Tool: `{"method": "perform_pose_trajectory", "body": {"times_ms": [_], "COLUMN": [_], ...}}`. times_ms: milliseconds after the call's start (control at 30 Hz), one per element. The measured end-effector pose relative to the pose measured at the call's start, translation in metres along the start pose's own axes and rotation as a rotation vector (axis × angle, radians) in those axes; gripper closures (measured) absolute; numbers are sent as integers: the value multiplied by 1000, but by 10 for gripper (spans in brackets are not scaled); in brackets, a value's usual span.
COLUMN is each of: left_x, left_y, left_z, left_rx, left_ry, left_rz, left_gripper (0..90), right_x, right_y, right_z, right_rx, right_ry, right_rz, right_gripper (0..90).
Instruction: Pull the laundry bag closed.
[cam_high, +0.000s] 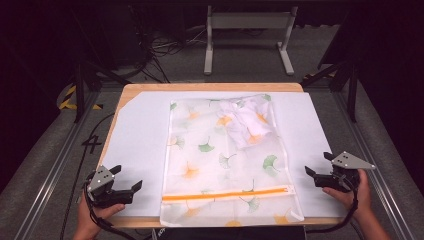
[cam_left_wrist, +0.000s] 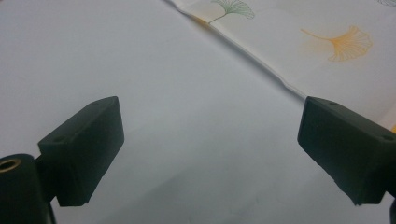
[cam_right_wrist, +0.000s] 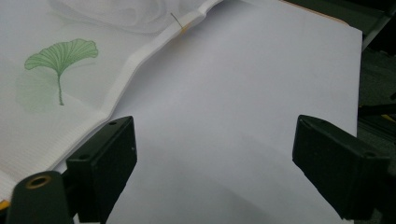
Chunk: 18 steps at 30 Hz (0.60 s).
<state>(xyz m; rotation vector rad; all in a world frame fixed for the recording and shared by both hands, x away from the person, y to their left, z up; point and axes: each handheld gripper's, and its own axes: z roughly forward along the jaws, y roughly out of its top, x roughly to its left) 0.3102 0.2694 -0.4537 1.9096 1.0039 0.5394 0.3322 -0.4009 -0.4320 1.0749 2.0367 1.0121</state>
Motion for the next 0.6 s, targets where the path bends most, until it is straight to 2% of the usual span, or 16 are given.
{"method": "perform_pose_trajectory", "body": {"times_ms": [533,600], "left_x": [-1,-1], "left_y": [1,1], "left_z": [3,3], "left_rx": [7,10], "left_ry": [-13,-10], "left_rz": [21,12], "left_gripper": [81,81], "right_x": [1,0], "right_y": [1,1], "right_z": [3,4], "right_rx": [4,3], "right_ry": [7,12], "right_rz": [-1,0], "right_gripper": [142,142]}}
